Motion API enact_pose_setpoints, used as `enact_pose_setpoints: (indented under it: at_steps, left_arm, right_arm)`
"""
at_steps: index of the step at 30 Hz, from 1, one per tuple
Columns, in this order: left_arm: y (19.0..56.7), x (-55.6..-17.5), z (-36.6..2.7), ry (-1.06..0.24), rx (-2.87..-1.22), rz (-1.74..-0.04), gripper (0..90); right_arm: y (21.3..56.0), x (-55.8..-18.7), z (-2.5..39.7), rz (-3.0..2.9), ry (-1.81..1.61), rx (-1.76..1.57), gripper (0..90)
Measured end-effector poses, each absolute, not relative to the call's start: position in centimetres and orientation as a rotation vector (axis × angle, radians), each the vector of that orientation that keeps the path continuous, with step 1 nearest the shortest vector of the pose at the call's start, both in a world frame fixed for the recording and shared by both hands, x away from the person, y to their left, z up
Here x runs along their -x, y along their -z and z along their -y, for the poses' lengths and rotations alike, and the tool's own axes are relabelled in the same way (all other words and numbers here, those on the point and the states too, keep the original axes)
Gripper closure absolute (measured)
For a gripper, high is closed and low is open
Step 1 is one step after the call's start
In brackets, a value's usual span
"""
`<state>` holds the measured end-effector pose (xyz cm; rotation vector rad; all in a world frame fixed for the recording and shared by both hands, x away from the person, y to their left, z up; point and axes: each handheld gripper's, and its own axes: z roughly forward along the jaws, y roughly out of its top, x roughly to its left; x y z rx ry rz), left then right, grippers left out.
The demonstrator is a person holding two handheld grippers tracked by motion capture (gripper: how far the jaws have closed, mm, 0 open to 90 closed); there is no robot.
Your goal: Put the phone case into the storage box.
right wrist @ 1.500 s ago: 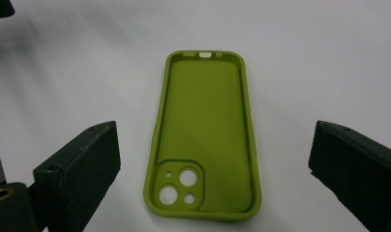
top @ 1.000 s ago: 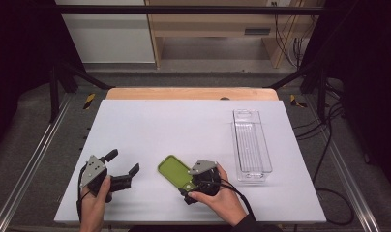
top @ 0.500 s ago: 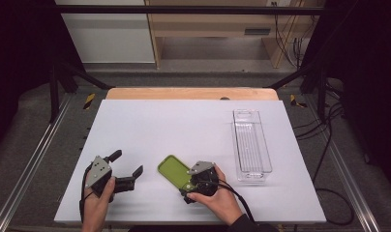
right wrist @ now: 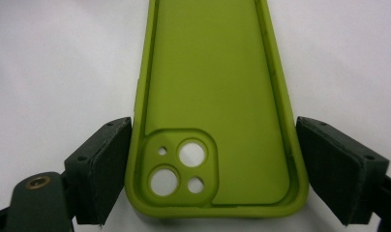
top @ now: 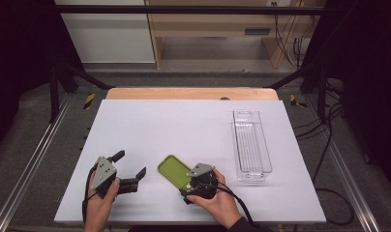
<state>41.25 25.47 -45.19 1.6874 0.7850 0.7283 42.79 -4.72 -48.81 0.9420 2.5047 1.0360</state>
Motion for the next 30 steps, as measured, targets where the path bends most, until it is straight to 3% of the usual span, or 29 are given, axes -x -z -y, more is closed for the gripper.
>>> enact_pose_setpoints:
  at_steps: [12, 30]
  left_arm:
    - [45.1, -41.1, -24.5, -0.726, -1.727, -0.713, 3.4]
    - [44.7, -40.1, -22.5, -0.882, -1.787, -0.573, 1.8]
  right_arm:
    - [47.5, -43.8, 4.8, -2.538, -0.991, -0.899, 17.3]
    - [42.8, -46.2, 6.8, -2.594, -0.954, -0.895, 17.3]
